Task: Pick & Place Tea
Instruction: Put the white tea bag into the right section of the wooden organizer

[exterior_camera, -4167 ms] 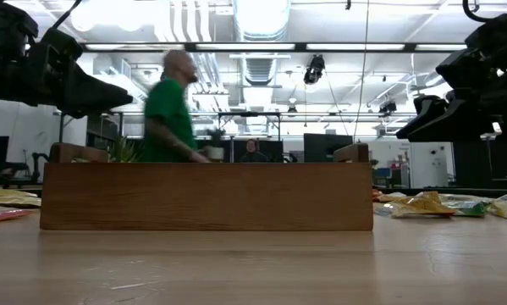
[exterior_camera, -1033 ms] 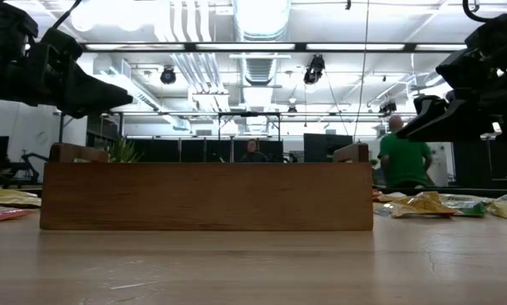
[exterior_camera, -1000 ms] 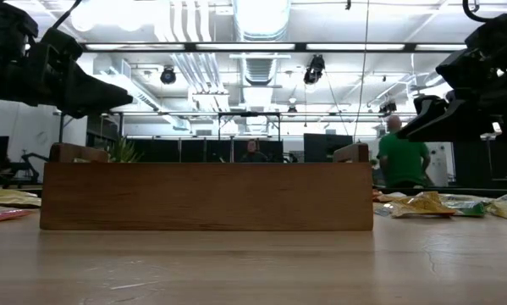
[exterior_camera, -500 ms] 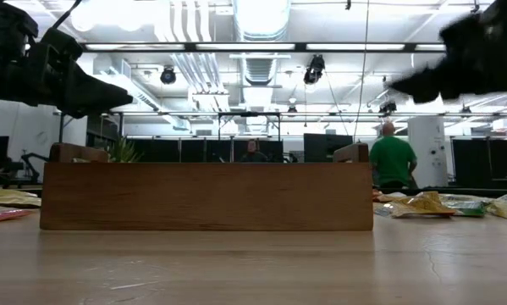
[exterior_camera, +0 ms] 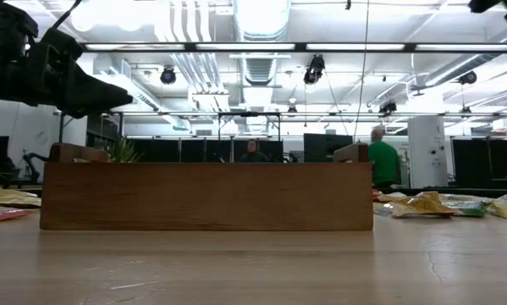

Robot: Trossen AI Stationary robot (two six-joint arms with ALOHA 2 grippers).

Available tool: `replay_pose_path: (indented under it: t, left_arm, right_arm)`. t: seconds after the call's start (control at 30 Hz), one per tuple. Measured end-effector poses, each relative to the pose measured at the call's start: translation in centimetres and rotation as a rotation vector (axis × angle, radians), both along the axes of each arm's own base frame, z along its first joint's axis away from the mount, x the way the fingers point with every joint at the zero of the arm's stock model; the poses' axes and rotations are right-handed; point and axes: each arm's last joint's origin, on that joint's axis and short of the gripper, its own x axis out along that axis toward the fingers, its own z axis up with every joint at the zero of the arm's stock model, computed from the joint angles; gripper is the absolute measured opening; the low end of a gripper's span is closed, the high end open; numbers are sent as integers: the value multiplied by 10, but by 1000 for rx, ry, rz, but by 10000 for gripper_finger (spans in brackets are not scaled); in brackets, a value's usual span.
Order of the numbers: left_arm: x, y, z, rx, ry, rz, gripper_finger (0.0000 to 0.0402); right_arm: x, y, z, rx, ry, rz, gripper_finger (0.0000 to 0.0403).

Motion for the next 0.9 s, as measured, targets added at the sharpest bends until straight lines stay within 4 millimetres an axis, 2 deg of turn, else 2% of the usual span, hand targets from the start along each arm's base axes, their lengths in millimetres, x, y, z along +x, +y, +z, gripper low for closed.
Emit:
replay_pose_path:
  t: [0.27, 0.4, 0.6, 0.73, 0.9]
  left_arm:
    - [0, 0, 0, 0, 0, 0, 147]
    - [0, 0, 0, 0, 0, 0, 147]
    - [0, 0, 0, 0, 0, 0, 147]
    - [0, 0, 0, 0, -1, 0, 147]
    - [0, 0, 0, 0, 0, 0, 147]
  right_arm:
    - [-2, 0, 2, 56, -32, 136, 162]
    - [2, 0, 0, 109, 13, 225, 162]
    - [3, -1, 10, 109, 6, 213, 162]
    - [12, -2, 31, 134, 103, 201, 162]
    - [30, -7, 80, 249, 496, 61, 162]
